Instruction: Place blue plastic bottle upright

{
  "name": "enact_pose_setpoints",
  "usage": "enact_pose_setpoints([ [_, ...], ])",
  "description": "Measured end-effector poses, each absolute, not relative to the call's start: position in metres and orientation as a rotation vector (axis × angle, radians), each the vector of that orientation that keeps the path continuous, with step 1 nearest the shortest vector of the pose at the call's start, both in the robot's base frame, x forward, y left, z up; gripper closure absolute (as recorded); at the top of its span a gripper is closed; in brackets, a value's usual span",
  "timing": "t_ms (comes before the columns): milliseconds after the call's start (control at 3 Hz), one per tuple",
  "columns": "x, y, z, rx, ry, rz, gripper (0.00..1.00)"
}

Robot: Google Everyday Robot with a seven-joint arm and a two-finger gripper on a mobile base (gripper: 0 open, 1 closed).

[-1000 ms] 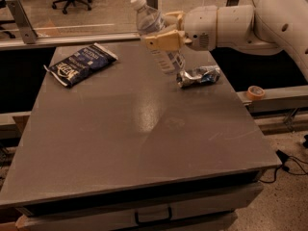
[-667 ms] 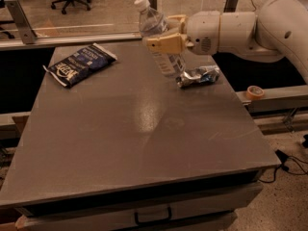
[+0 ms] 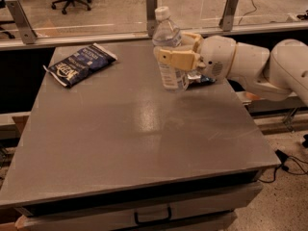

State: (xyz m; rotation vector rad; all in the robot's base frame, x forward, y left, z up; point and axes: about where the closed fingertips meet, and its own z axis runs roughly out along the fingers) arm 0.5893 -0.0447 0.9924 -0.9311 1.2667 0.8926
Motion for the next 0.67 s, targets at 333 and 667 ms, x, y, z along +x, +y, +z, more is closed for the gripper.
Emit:
enact_pose_setpoints([
  [333,0.5769,-0.0561,0.9876,-0.856,1.192,0.926,1.00],
  [667,0.5698,-0.0589,0.9813,-0.825,1.132,0.955,1.00],
])
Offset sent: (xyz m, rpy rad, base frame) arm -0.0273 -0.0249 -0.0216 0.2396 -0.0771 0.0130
